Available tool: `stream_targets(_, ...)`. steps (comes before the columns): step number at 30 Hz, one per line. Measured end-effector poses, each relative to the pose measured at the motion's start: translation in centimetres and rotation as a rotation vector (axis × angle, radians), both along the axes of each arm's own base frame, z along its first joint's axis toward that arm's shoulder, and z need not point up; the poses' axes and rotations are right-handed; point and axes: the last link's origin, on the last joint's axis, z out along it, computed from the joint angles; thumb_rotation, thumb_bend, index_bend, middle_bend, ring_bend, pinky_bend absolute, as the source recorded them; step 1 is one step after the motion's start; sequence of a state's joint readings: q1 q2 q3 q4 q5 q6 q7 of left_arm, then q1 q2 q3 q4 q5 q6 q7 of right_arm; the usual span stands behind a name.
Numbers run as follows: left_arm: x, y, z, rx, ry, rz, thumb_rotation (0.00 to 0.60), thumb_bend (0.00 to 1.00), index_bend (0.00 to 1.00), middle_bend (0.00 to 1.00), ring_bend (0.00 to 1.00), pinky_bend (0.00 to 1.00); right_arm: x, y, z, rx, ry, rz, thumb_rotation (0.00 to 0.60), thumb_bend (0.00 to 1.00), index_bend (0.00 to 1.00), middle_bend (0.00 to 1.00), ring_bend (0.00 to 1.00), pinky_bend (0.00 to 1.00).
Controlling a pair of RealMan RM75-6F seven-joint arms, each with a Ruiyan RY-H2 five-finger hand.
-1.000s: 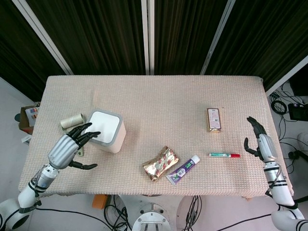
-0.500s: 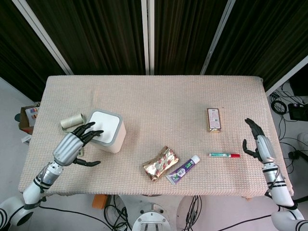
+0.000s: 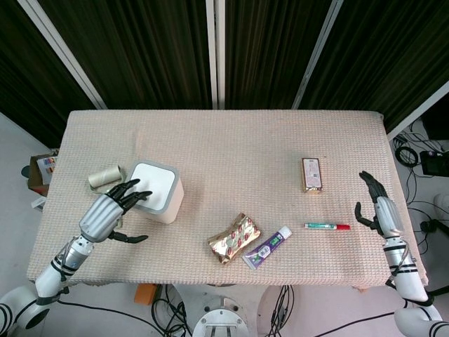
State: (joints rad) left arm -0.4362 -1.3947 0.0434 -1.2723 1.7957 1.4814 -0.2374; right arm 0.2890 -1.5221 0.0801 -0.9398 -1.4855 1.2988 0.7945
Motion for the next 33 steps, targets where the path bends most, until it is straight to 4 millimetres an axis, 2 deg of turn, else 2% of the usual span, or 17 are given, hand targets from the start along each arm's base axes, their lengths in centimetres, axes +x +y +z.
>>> stream_targets(6,0.6,0.1,0.9,0.075,-0.013,-0.039,0.207,0.09,0.18,0.33,0.09,0.24,0.0,0.0,0.2,-0.009,-0.005,0.004,0.6,0.57,0.0,0.0,0.0,0.0)
stream_targets(9,1.0,0.1,2.2,0.158,-0.036,-0.064,0.248,0.09,0.19,0.29,0.09,0.24,0.0,0.0,0.4,-0.011,-0.01,0.007,0.6,0.57,0.0,0.0,0.0,0.0)
stream_targets(12,0.9,-0.3,3.7,0.209,-0.046,-0.048,0.251,0.09,0.19,0.26,0.09,0.24,0.1,0.2,0.6,-0.013,-0.013,0.013,0.6,0.57,0.0,0.0,0.0,0.0)
stream_targets(15,-0.1,-1.4,5.0,0.249,-0.039,-0.007,0.267,0.09,0.2,0.25,0.1,0.24,0.2,0.7,0.8,-0.024,0.008,0.03,0.6,0.54,0.0,0.0,0.0,0.0)
stream_targets(19,-3.2,-3.9,6.3,0.302,-0.007,0.103,0.29,0.09,0.23,0.25,0.11,0.24,-0.1,1.8,1.0,-0.061,0.099,0.049,0.6,0.47,0.0,0.0,0.0,0.0)
stream_targets(24,-8.1,-6.6,7.0,0.295,0.067,0.31,0.29,0.09,0.21,0.18,0.1,0.24,-1.4,4.7,0.8,-0.093,0.3,0.021,0.6,0.36,0.0,0.0,0.0,0.0)
stream_targets(26,-9.8,-7.8,7.0,0.264,0.098,0.4,0.254,0.09,0.19,0.12,0.08,0.23,-2.0,6.4,0.7,-0.099,0.386,-0.007,0.6,0.35,0.0,0.0,0.0,0.0)
stream_targets(28,-11.1,-9.0,6.9,0.228,0.121,0.474,0.233,0.09,0.17,0.1,0.07,0.23,-2.5,8.1,0.6,-0.103,0.449,-0.039,0.6,0.35,0.0,0.0,0.0,0.0)
stream_targets(30,-11.6,-9.9,6.9,0.209,0.127,0.505,0.227,0.09,0.15,0.1,0.07,0.23,-2.9,10.3,0.7,-0.108,0.498,-0.078,0.6,0.35,0.0,0.0,0.0,0.0)
stream_targets(33,-11.6,-10.4,6.8,0.209,0.127,0.501,0.225,0.09,0.15,0.1,0.07,0.22,-2.8,12.3,1.1,-0.129,0.515,-0.102,0.6,0.35,0.0,0.0,0.0,0.0)
